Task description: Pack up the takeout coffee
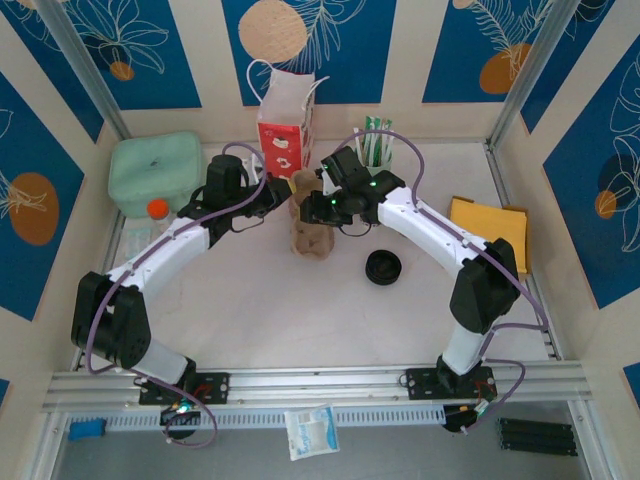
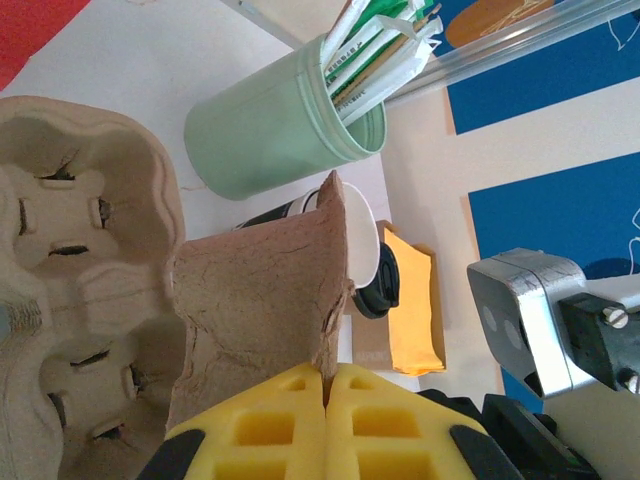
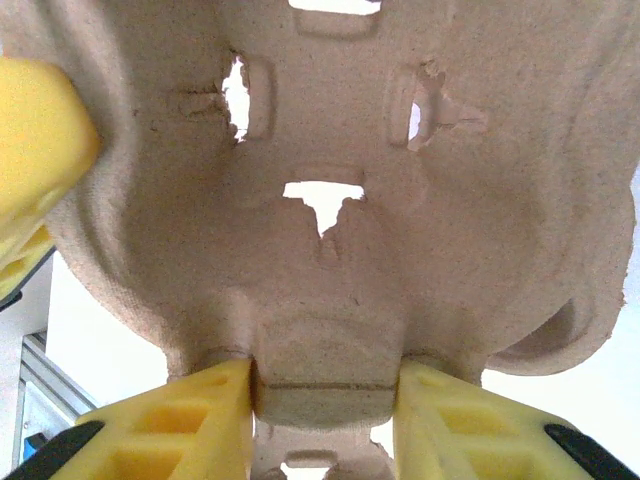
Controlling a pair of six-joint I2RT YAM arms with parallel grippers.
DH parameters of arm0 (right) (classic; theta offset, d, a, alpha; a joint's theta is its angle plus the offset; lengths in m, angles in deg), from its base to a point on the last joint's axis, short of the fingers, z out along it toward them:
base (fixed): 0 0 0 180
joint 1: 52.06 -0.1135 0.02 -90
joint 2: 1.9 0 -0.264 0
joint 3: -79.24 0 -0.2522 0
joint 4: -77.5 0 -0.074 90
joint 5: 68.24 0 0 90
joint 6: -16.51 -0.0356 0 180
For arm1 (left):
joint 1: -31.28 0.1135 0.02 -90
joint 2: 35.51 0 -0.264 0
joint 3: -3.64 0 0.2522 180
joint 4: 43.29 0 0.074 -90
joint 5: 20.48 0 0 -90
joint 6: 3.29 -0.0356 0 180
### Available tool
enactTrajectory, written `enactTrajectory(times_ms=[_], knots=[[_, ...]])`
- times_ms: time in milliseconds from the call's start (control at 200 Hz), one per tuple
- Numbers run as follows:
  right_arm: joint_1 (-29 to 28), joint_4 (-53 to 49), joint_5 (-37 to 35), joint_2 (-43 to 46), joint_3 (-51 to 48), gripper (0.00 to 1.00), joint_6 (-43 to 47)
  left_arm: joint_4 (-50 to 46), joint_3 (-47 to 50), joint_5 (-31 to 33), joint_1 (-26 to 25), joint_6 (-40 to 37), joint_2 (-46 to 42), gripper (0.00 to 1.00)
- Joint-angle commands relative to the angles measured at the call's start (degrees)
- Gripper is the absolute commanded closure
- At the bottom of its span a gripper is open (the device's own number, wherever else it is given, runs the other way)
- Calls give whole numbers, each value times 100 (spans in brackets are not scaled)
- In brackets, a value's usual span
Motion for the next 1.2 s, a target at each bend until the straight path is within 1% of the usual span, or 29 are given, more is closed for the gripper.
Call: enactTrajectory(times_ms=[0, 130, 195, 230, 290, 355, 475, 535, 655, 680, 755, 885, 1000, 1190], knots=[[5, 42, 175, 33, 123, 66, -30, 61, -87, -26, -68, -11, -67, 100], [31, 77, 177, 126, 72, 67, -74, 61, -105, -27, -66, -13, -85, 100], [47, 104, 173, 196, 27, 67, -107, 64, -121, -43, -73, -21, -97, 91], [56, 107, 177, 240, -3, 68, -124, 52, -139, -42, -71, -20, -96, 85], [67, 123, 167, 312, -46, 68, -144, 15, -174, -37, -68, -45, -115, 73], [84, 123, 142, 405, -98, 68, -165, -66, -263, -34, -65, -106, -144, 62], [113, 123, 124, 552, -203, 68, -181, -334, -471, 32, -38, -297, -255, 34], [129, 128, 109, 649, -271, 69, -190, -565, -610, 188, 1, -480, -340, 20], [176, 148, 98, 859, -447, 68, -233, -999, -911, 474, 169, -855, -461, 5], [185, 153, 98, 911, -487, 69, -242, -1090, -988, 503, 220, -919, -461, 0], [212, 167, 97, 1067, -606, 69, -255, -1486, -1301, 678, 383, -1240, -408, 1], [269, 176, 99, 1376, -803, 69, -286, -2240, -2033, 1203, 632, -1946, -118, 1], [334, 176, 133, 1609, -932, 69, -319, -2807, -2907, 1463, 852, -2476, 470, 0], [435, 158, 203, 1908, -1118, 69, -376, -3253, -4436, 1783, 1047, -3058, 1587, 1]])
